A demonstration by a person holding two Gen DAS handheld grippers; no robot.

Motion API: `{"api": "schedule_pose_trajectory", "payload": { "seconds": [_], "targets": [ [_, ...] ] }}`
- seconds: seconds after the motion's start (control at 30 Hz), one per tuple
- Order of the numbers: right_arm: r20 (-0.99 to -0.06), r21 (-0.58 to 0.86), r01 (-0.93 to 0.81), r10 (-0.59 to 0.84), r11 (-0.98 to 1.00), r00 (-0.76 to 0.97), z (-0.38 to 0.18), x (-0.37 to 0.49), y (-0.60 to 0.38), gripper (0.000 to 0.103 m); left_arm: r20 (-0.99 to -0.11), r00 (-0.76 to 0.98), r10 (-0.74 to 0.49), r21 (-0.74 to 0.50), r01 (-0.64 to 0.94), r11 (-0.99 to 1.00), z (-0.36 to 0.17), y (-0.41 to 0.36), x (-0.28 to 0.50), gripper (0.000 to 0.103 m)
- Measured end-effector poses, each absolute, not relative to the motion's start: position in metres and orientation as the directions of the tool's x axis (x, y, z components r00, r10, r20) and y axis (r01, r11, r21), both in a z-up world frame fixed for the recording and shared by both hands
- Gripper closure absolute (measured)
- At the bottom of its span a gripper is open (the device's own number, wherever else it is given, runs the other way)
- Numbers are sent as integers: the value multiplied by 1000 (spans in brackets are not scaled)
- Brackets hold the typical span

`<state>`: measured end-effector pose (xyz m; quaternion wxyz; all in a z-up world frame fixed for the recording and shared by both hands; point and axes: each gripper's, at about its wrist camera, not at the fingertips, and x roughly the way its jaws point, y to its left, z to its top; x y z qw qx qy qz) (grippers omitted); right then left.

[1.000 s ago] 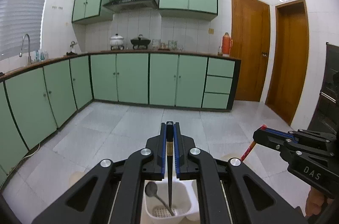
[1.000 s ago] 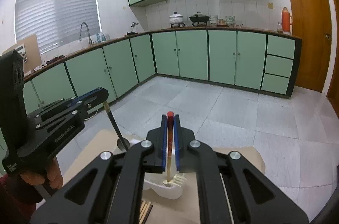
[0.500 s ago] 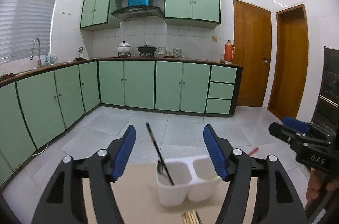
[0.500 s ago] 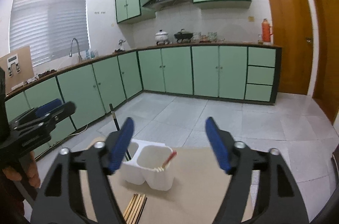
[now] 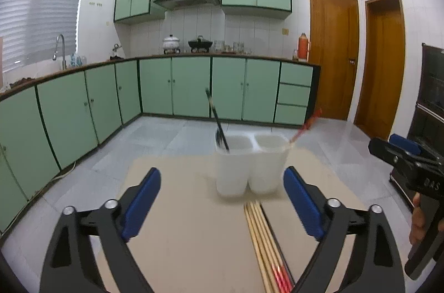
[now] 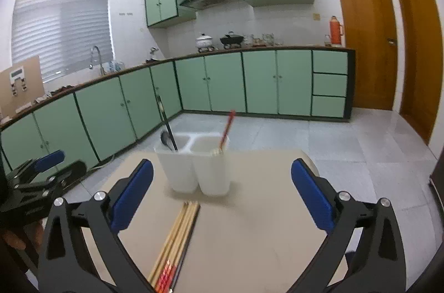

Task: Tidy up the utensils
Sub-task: 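Move both tools back toward the remaining chopsticks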

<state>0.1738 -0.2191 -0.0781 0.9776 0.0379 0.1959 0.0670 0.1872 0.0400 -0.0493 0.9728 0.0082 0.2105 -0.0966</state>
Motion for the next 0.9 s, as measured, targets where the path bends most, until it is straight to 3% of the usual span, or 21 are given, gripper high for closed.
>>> {"api": "schedule_pose_trajectory", "payload": {
  "seconds": [0.17, 0.43, 0.73, 0.9],
  "targets": [
    [-437, 116, -73, 117, 991, 892, -114, 157, -215, 6, -472, 861, -187, -37, 193, 981, -84, 42, 166, 7],
    [-523, 98, -52, 96, 994, 847, -173, 127, -200, 6, -519, 838, -171, -41, 175, 984, -127, 51, 142, 6],
    [-516, 57, -30, 55, 998, 855, -213, 94, -170, 6, -529, 840, -118, -14, 130, 991, -161, 61, 117, 6],
    [-542, 5, -78, 69, 997, 837, -226, 88, -148, 25, -523, 848, -93, 26, 124, 992, -162, 63, 110, 6]
  ]
}}
